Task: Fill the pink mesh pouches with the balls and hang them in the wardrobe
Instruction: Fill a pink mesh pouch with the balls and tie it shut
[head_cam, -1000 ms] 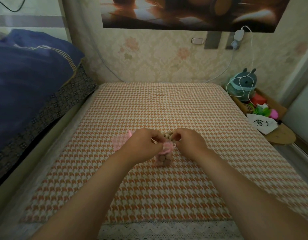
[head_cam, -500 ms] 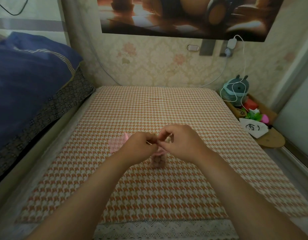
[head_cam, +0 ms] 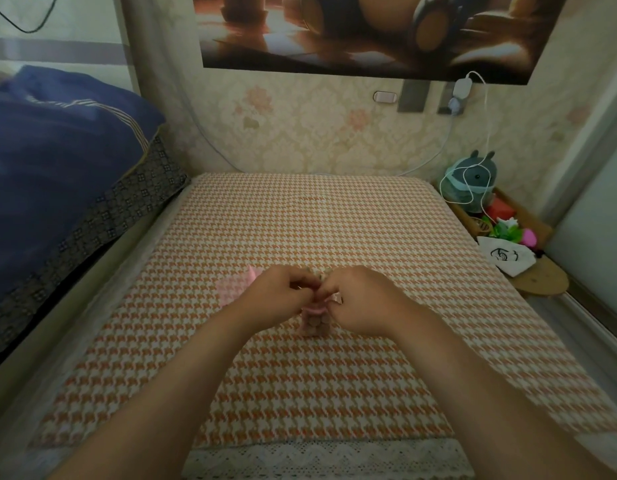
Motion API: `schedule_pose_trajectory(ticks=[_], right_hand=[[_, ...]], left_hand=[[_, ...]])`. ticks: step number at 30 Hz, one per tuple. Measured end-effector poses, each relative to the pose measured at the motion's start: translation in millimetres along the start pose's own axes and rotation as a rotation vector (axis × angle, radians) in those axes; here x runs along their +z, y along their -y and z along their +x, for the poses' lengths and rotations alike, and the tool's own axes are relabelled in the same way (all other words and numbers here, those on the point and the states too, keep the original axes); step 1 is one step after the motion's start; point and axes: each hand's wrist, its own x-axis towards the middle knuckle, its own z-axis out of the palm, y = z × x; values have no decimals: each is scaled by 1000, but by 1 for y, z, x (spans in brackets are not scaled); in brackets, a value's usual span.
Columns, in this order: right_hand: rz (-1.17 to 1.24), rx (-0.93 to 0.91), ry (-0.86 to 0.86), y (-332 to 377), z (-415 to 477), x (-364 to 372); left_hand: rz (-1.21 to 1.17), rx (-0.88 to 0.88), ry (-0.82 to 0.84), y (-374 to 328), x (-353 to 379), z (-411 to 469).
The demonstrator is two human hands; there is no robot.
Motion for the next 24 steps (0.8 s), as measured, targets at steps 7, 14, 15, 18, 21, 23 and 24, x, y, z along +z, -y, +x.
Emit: schedule_pose_trajectory(ticks=[7,14,15,18,21,23,24], right_hand=[[-34,-57,1,7,-1,-2],[179,25,-222,-5,0,-10],[201,51,-243,-11,0,-10],[315,132,-99,-24,-3,-3],[399,152,39,-30,-3,13],[401,158,27,-31,0,18],[399,165,11,-30,1,19]], left_hand=[[-81,-53,28,0,-5,-3],[57,31,60,1,-6,-8],[101,29,46,2,-4,-9],[138,57,-1,5,2,-8],[165,77,-28,11,1,-6],[161,62,-22,14,-2,-7],[168,54,-29,14,-3,-8]])
